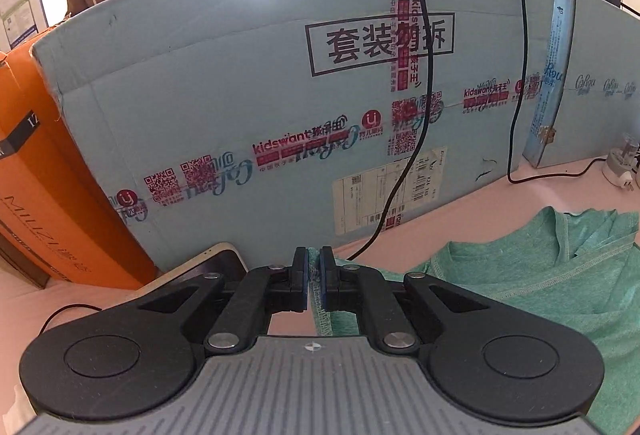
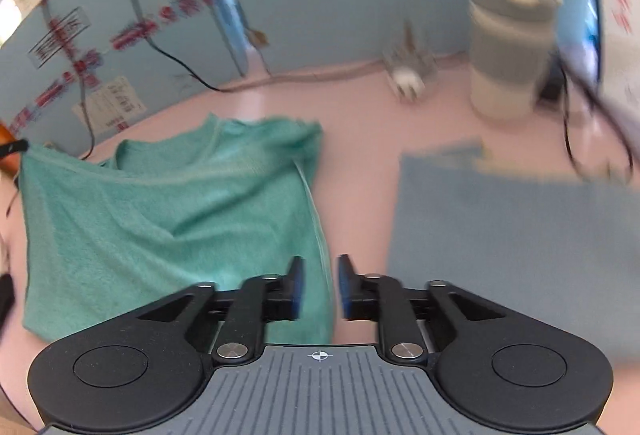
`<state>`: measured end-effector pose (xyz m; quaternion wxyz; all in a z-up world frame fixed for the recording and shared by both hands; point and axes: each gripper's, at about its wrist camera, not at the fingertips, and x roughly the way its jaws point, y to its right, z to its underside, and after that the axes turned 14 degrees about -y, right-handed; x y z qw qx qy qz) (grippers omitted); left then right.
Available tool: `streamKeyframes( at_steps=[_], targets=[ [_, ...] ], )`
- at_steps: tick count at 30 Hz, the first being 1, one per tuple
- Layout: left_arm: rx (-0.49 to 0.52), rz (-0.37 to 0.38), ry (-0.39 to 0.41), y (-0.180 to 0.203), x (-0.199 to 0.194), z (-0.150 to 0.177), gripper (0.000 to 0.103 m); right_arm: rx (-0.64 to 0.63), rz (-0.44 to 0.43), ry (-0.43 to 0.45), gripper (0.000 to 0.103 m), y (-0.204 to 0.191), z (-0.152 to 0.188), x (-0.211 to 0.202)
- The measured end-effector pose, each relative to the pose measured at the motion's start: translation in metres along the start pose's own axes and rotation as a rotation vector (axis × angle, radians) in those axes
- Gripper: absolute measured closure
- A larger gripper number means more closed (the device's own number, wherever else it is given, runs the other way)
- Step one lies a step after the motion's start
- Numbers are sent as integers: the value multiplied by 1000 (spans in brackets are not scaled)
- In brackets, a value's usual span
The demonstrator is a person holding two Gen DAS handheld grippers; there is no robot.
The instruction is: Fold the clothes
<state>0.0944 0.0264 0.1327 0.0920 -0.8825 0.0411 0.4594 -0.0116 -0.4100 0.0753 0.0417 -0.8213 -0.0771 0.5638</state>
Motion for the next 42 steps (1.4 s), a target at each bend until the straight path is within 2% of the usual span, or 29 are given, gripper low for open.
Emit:
streamKeyframes(
  at_steps=[1, 3, 8, 11, 14, 15, 16, 17, 19, 20, 22, 27, 31, 32, 33, 36, 38, 39, 40, 41, 42],
  targets=[
    [-4, 1, -2, -1, 1, 0, 98, -66, 24, 22, 59, -8, -9, 0],
    [-10, 3, -6, -4, 3, 0, 98, -222, 79, 59, 54, -25, -26, 7],
    [-31, 0, -15, -9, 6, 0, 97, -715, 242, 109, 54, -61, -47, 35],
    [-30, 3, -13, -9, 6, -1, 97, -953, 265, 87, 54, -76, -49, 51],
    [-22, 3, -12, -10, 7, -1, 97, -1051, 304, 24, 57, -81, -53, 72],
    [-17, 2, -13, -10, 8, -1, 97, -1058, 298, -3, 59, -81, -56, 76],
    [-11, 2, -15, -10, 9, -1, 97, -1064, 287, -29, 69, -81, -58, 81],
    [-4, 2, -16, -10, 10, -1, 97, -1066, 269, -47, 74, -82, -59, 82],
    [10, 0, -19, -9, 12, -1, 97, -1090, 284, -57, 95, -85, -57, 85],
    [19, -4, -19, -9, 12, -1, 97, -1102, 292, -62, 99, -87, -56, 86],
    [40, -17, -17, -9, 13, -2, 97, -1084, 301, -41, 101, -90, -60, 83],
    [61, -51, -17, -8, 26, -5, 97, -972, 351, 51, 101, -91, -98, 68],
    [54, -100, -28, -6, 45, -2, 93, -891, 345, -6, 101, -85, -128, 85],
    [48, -116, -24, -7, 46, -1, 91, -857, 348, -23, 98, -84, -134, 92],
    [42, -131, -20, -7, 46, 0, 88, -817, 360, -18, 90, -82, -137, 96],
    [6, -130, 1, -13, 37, 0, 66, -679, 418, 11, 78, -76, -145, 99],
    [13, -134, 20, -12, 24, 1, 64, -626, 430, 47, 64, -72, -145, 91],
    [20, -129, 28, -11, 18, 1, 61, -602, 438, 66, 48, -70, -144, 88],
    [27, -110, 40, -9, 10, 2, 55, -582, 445, 86, 39, -69, -143, 83],
    [32, -88, 52, -6, 3, 3, 50, -551, 434, 97, 39, -66, -142, 77],
    [35, -65, 66, -2, -4, 4, 40, -520, 424, 109, 39, -64, -141, 72]
  ],
)
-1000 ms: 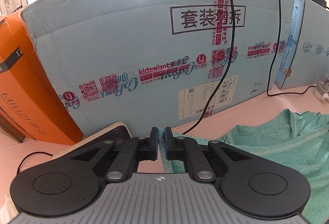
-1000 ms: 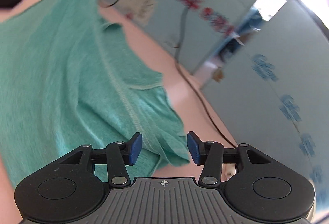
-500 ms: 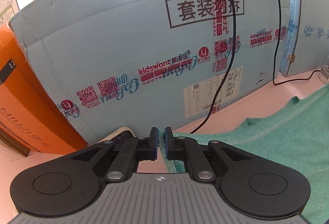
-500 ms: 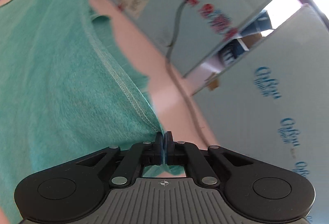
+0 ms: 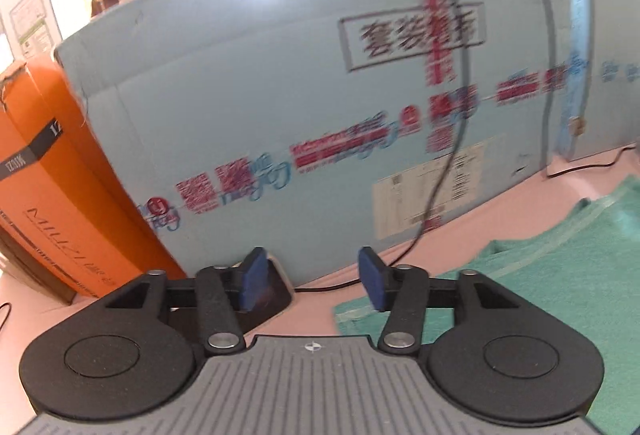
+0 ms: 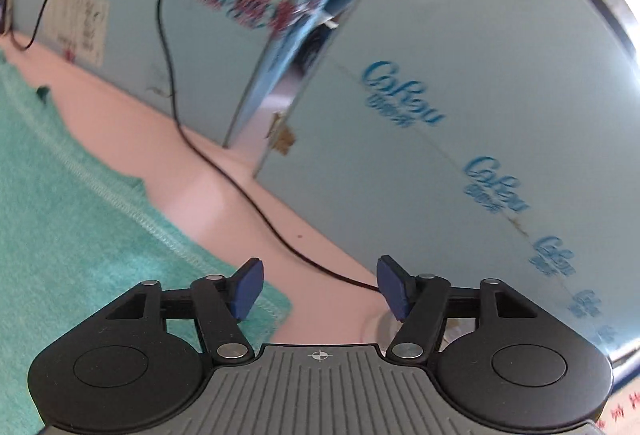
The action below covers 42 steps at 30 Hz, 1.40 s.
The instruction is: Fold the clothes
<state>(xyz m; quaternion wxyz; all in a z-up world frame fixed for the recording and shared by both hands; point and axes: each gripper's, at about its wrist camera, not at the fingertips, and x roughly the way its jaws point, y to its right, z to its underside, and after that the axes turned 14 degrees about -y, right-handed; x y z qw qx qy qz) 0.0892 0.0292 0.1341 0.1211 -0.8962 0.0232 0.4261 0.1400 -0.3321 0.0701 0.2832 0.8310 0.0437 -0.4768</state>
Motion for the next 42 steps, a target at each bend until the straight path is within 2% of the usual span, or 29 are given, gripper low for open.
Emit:
streamKeyframes(
  at_steps=[1, 3, 4, 6, 8, 13, 16, 21, 25, 28, 31, 35, 38, 42],
  targets=[
    [-1, 21, 11, 3, -6, 1, 34, 38, -14, 4, 39, 4, 2, -4],
    [-4, 80, 23, 11, -16, 6, 31, 153, -99, -14, 39, 14, 9, -12],
    [-6, 109, 20, 16, -20, 9, 24, 229, -168, -26, 39, 18, 14, -16],
    [4, 158, 9, 30, -28, 18, 19, 372, -312, -37, 39, 24, 28, -24],
    [40, 188, -21, 49, -28, 28, 17, 468, -419, -39, 39, 20, 42, -32],
    [57, 254, -115, 98, -30, 70, 16, 542, -501, -56, 34, -17, 68, -51],
    [-4, 285, -169, 111, -36, 95, 13, 599, -545, -82, 29, -41, 83, -65],
    [-67, 325, -265, 116, -41, 129, 11, 619, -536, -150, 28, -71, 107, -75],
    [-37, 309, -285, 117, -47, 143, 8, 646, -513, -189, 26, -85, 122, -82],
    [-68, 319, -306, 113, -45, 149, 3, 644, -502, -214, 26, -95, 128, -85],
    [-95, 320, -375, 112, -34, 157, 1, 618, -501, -227, 23, -105, 130, -87],
    [-93, 320, -378, 112, -35, 164, 0, 608, -472, -265, 23, -112, 137, -80],
    [-103, 323, -370, 111, -35, 166, 0, 605, -471, -253, 20, -114, 141, -78],
    [-124, 323, -359, 111, -34, 167, 0, 561, -464, -253, 8, -122, 138, -74]
  ],
)
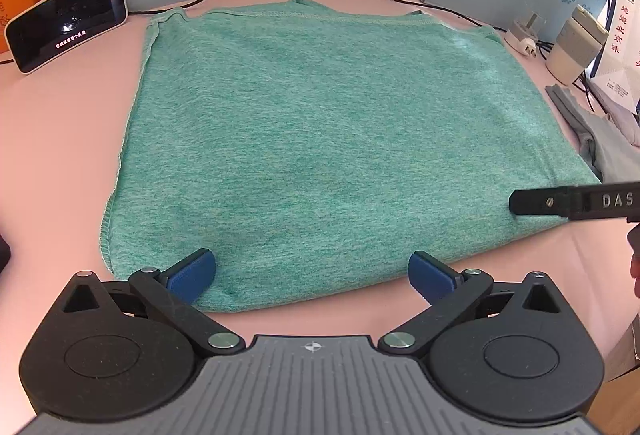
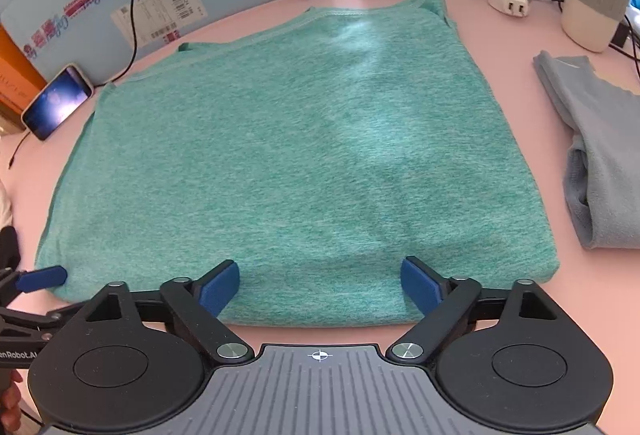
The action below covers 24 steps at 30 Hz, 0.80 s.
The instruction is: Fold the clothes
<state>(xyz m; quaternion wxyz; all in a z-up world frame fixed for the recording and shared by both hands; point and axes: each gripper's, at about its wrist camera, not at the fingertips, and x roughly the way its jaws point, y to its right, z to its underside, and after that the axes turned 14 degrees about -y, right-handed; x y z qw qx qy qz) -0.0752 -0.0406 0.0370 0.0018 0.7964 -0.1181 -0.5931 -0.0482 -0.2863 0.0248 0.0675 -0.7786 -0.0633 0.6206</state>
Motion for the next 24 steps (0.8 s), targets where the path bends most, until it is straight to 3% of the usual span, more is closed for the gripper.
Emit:
streamKeyframes(
  at_steps=[10, 24],
  targets=[
    [-17, -5, 37, 1, 1, 3, 0, -139, 141, -33, 0, -28, 3, 15],
    [53, -91, 77, 14, 6, 13, 0, -151, 133, -2, 0, -27, 6, 13]
  ],
)
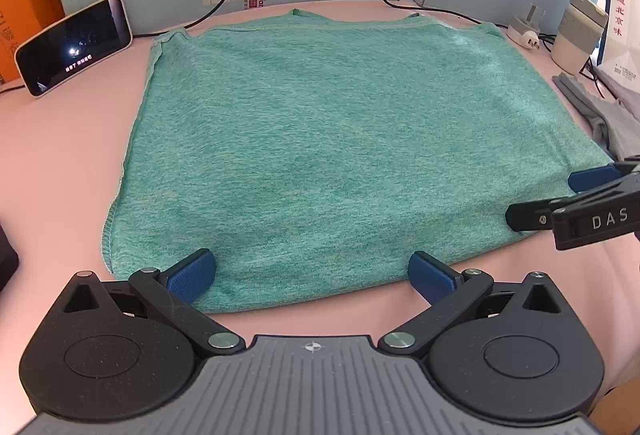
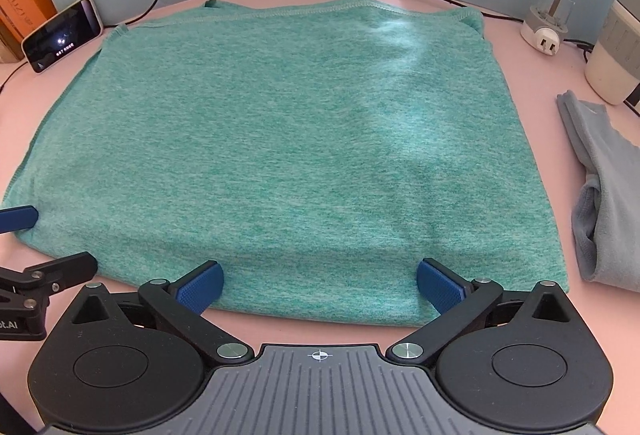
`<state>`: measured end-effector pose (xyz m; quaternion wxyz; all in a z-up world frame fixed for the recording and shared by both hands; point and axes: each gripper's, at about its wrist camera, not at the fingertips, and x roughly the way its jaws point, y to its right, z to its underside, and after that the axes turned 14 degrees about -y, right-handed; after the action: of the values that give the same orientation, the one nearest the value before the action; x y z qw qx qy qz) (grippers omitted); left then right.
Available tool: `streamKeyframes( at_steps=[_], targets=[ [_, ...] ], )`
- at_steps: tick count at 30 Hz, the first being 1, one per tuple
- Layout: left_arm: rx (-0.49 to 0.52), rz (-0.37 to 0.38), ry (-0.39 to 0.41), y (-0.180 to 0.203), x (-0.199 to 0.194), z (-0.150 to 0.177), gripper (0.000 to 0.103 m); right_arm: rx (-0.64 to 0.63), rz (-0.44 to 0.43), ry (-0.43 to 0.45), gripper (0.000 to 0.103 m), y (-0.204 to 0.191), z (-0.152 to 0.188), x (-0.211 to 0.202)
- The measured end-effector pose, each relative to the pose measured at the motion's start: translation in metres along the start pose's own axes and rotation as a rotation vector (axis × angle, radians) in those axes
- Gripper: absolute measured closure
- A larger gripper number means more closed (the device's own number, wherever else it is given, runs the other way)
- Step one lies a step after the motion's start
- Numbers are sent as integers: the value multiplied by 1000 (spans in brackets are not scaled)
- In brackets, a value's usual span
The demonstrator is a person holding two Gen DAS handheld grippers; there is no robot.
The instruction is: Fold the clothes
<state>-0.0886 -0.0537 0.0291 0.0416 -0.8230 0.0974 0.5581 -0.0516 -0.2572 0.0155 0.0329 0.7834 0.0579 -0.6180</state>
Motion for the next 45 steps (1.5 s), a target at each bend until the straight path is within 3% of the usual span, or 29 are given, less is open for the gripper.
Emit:
streamKeyframes(
  at_steps=[38, 41, 45],
  targets=[
    [12, -35, 84, 6, 0, 13, 0, -22, -8, 83, 0, 3, 12, -2],
    [13, -35, 78, 6, 0, 12, 0, -30, -86, 71, 0, 17, 11, -8],
    [16, -33, 78, 5, 0, 12, 0, 212, -350, 89, 0, 73, 20, -21]
  ],
)
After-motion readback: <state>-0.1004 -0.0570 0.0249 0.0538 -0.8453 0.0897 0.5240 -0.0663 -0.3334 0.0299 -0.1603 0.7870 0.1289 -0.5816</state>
